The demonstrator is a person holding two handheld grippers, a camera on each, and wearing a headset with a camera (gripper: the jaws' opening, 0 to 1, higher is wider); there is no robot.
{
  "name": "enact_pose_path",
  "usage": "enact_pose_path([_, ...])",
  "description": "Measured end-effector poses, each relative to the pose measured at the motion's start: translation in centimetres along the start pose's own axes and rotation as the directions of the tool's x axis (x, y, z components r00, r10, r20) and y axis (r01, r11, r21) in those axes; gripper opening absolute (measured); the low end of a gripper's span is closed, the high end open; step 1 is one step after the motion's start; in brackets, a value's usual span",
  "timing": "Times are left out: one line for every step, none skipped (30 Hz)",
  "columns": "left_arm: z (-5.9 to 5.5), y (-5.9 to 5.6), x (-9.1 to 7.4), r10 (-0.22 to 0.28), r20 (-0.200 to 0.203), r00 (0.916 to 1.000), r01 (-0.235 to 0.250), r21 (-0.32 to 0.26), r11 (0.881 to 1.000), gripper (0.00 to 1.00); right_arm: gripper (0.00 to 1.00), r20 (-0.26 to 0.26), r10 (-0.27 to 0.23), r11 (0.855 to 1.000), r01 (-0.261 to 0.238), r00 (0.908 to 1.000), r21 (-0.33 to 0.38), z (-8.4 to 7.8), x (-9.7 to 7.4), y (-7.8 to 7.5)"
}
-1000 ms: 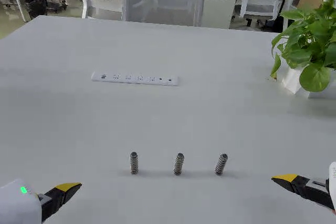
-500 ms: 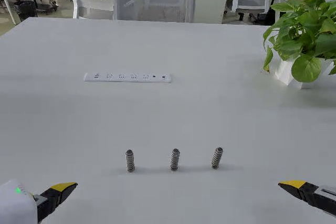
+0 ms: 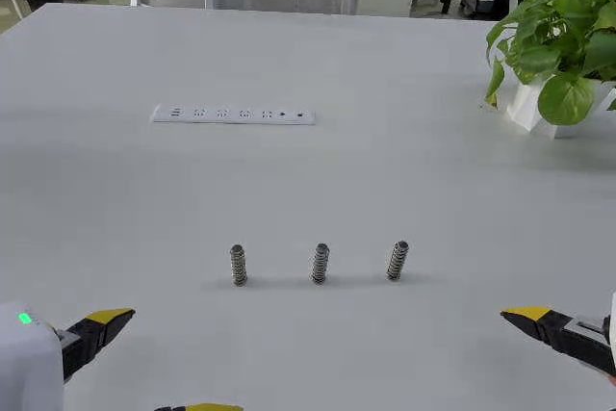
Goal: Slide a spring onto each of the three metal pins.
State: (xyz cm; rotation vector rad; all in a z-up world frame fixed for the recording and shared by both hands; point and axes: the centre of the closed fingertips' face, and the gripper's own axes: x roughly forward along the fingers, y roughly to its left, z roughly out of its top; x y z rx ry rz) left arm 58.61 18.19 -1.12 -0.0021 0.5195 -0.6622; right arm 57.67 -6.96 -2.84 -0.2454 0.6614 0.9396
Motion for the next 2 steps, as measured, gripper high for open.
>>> enact_pose_path([-0.10,-0.01,0.00,0.001,-0.002,1.0000,-0.001,-0.001,1.000,0.96,0.99,0.000,0.002,1.000,-0.002,1.0000,0.000,-0.02,0.00,0.04])
enact_pose_path([-0.15,-0.10,-0.04,0.001,-0.003,1.0000,-0.001,-0.003,1.000,0.96,0.99,0.000,0.005,1.000,-0.005,1.0000,0.002,-0.08,-0.02,0.08])
